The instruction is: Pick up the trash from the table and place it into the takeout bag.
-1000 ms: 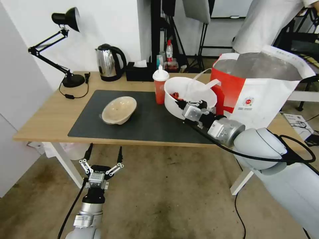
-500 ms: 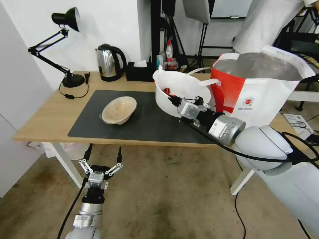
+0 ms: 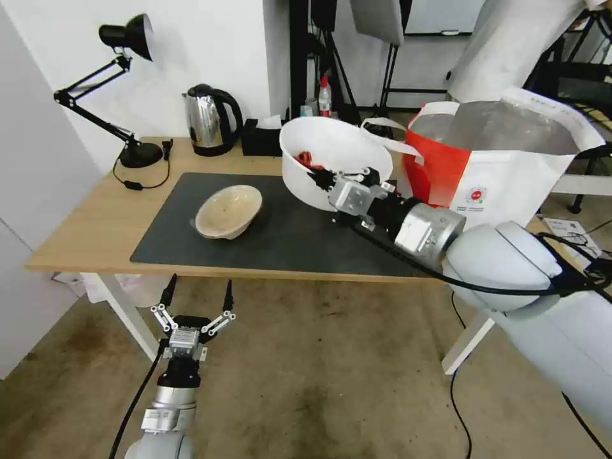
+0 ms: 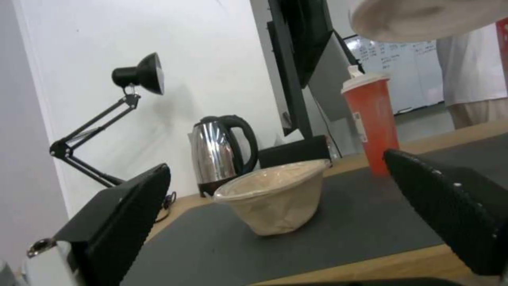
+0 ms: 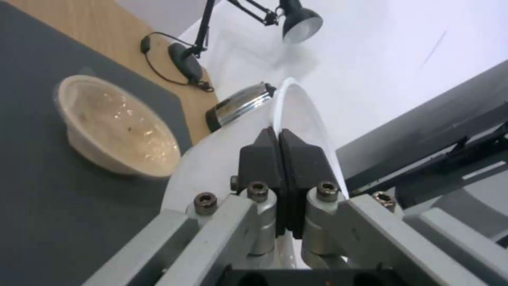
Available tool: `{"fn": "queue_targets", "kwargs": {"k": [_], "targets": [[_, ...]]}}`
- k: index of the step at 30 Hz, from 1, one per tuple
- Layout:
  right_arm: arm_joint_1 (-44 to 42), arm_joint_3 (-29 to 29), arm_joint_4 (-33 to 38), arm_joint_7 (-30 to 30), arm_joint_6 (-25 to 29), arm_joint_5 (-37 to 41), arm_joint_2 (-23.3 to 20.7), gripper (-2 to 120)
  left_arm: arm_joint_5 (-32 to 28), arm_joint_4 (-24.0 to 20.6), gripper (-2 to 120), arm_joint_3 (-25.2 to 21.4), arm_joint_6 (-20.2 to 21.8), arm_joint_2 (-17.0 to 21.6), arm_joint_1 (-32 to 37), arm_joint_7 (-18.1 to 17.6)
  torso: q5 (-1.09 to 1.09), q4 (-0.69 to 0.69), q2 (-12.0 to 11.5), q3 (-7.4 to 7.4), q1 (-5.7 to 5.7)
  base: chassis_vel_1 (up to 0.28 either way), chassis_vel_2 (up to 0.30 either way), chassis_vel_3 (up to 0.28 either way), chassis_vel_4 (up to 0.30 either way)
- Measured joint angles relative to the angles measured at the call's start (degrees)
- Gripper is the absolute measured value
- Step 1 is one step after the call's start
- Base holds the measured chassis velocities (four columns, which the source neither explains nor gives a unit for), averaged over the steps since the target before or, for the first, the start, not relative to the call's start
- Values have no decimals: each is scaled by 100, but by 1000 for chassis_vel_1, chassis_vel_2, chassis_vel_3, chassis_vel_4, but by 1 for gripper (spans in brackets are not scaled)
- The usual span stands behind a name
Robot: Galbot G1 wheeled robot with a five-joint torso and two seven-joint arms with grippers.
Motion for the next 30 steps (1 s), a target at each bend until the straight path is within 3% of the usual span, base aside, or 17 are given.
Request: {"fn": "queue_targets", "kwargs": {"k": [13, 30], "targets": [[990, -513, -517, 3, -114, 197, 108, 0, -119, 233, 100, -43, 9, 3, -176, 2, 0, 0, 0, 0, 0, 0, 0, 0, 0], [1151, -95, -564, 5, -85, 231, -177, 0, -113, 233, 100, -30, 9, 5, -180, 6, 1, 0, 0, 0, -1, 0, 0, 0, 0]]}}
